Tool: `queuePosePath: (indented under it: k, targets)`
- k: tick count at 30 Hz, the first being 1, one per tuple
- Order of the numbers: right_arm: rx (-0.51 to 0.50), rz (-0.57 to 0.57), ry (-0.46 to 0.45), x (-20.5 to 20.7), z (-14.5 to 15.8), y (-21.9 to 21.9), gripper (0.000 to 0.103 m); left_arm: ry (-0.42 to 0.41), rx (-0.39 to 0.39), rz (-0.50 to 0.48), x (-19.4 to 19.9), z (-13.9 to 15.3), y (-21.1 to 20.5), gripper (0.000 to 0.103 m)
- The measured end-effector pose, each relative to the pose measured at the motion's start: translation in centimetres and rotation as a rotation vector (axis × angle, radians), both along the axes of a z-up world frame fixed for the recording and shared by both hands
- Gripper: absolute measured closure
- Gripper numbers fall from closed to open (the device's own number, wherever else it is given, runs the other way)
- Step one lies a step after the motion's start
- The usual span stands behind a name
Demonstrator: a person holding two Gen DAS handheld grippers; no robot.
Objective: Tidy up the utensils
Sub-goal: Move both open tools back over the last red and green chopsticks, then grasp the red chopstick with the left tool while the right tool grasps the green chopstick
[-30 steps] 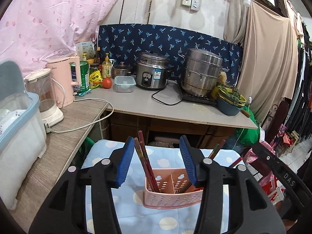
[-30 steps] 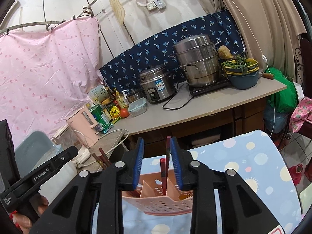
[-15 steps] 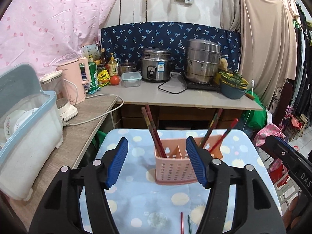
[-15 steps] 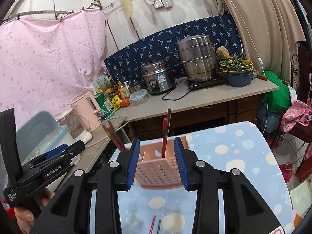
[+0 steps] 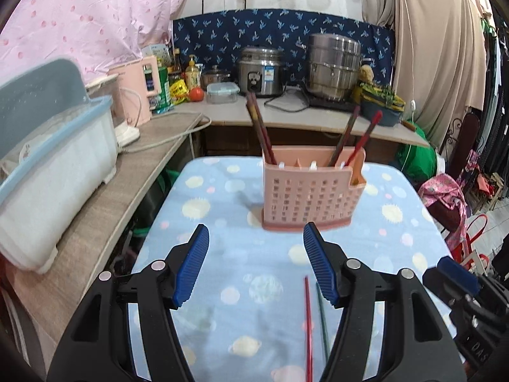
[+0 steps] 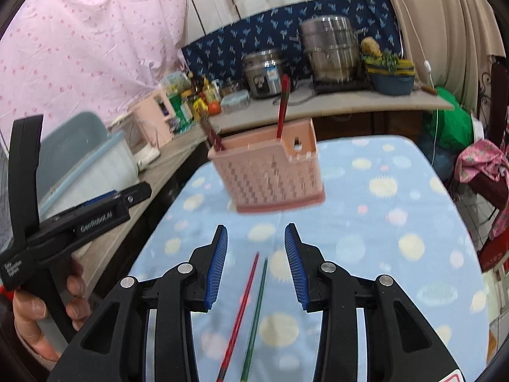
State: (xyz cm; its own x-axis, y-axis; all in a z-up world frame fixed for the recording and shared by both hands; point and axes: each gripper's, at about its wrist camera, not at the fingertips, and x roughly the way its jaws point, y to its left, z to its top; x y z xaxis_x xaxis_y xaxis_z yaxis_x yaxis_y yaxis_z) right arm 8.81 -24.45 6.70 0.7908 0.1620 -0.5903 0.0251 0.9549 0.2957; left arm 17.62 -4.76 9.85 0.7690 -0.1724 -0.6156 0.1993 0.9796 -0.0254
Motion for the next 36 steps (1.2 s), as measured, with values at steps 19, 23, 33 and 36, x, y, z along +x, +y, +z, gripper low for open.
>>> queuePosePath:
  k: [19,23,33,36]
  targets:
    - [-0.043,0.051,0.232,-7.7,-11.2,5.2,0.066,0.231,0.075,-0.008,-7.7,-11.1,2.4,0.043]
    - [-0.054,0.064,0.247,-7.8,-11.8,5.9,0.066,0.266,0.084,-0.006,-8.3,-12.4,2.8,0.043]
    - [-0.094,0.092,0.274,-7.1,-13.0,7.4,0.073,0.299,0.094,-0.02,-9.1,-13.8,3.2,0.042]
    - [-0.121,0.086,0.278,-7.0,-13.2,7.5,0.081,0.299,0.097,-0.026,-9.2,-13.9,3.1,0.038]
